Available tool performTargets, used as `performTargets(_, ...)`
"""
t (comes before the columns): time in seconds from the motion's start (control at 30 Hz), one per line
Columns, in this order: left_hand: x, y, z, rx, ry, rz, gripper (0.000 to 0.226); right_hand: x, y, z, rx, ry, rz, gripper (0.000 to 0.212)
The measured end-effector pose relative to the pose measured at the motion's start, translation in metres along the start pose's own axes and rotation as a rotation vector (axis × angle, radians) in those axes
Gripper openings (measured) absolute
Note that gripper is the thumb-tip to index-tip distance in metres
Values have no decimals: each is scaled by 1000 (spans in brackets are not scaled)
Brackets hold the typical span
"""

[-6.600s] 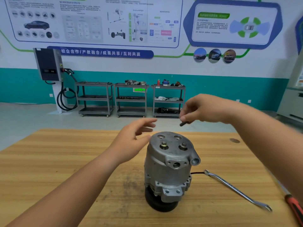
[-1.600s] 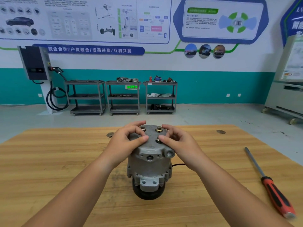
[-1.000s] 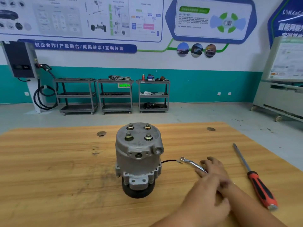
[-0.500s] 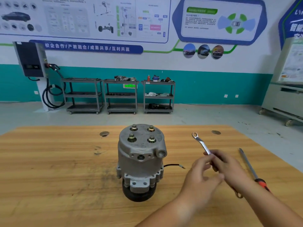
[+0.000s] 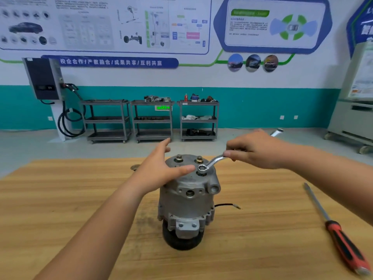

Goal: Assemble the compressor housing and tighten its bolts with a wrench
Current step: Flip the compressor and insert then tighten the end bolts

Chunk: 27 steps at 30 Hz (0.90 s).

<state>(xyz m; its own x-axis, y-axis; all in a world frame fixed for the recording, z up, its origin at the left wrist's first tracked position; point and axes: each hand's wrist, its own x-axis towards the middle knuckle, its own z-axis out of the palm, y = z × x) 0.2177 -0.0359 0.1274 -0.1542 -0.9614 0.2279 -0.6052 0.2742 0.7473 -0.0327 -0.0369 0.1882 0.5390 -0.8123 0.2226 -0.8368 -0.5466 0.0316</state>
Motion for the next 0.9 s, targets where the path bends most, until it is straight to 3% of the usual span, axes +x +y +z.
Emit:
performTargets(0.3, 0, -5, 9, -41, -87, 38, 119, 31, 4, -10, 165, -239, 73, 19)
performTargets(0.43, -7, -13, 5, -69, -96, 56, 111, 30, -1, -15, 157, -379, 126, 32)
performTargets(0.5, -9, -17, 1, -95, -95, 53, 106, 19, -6, -15, 298, -504, 179, 44)
performTargets(0.6, -11, -19, 0, -99, -87, 59, 105, 1, -23, -9, 733, -661, 253, 38)
performTargets(0.73, -10, -16, 5, -85, -80, 81, 105, -13, -46, -1, 1140, -598, 314, 26)
performTargets(0.9, -10, -14, 4, -62, -94, 95, 100, -25, -61, 4, 1412, -371, 407, 21)
